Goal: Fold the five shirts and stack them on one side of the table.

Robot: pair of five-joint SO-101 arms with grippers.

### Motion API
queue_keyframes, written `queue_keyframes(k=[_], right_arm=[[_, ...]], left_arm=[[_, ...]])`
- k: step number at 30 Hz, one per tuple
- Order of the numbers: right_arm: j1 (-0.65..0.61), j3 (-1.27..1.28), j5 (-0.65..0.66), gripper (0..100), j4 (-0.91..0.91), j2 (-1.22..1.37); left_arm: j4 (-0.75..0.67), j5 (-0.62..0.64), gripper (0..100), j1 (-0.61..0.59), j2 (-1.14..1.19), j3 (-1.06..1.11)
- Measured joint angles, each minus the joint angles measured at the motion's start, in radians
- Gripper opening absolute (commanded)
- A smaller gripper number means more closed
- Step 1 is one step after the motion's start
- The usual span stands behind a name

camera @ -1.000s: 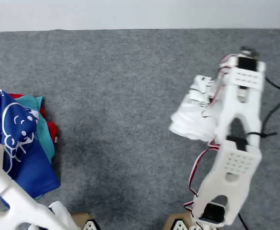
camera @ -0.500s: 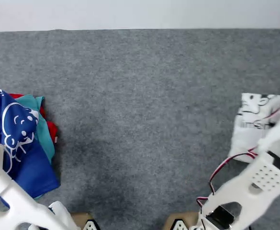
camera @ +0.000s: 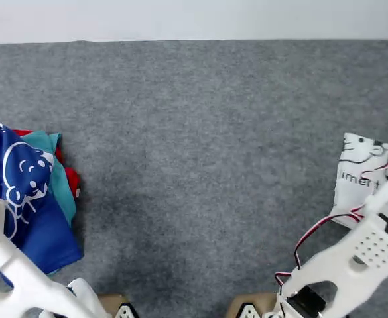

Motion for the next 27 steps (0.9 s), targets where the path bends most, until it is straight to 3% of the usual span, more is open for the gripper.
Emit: queue_keyframes(k=[5,10,12,15,27], right_arm=[[0.003,0.000,-0.072,30.2,0.084,-0.107],[-0.003,0.000,-0.077,0.0,0.192,-0.167],[-0.014,0.000,-0.055,4.8,0.219,-0.167],[-0.028,0.000,-0.031,0.9,0.255,-0.167],[-0.121,0.005,-0.035,0.9,0.256,0.115]], left_arm=[[0.000,0.000,1,0.000,0.000,0.000],[0.000,0.000,1,0.000,0.000,0.000],[0.000,0.000,1,0.000,0.000,0.000],[0.000,0.000,1,0.000,0.000,0.000],[0.000,0.000,1,0.000,0.000,0.000]])
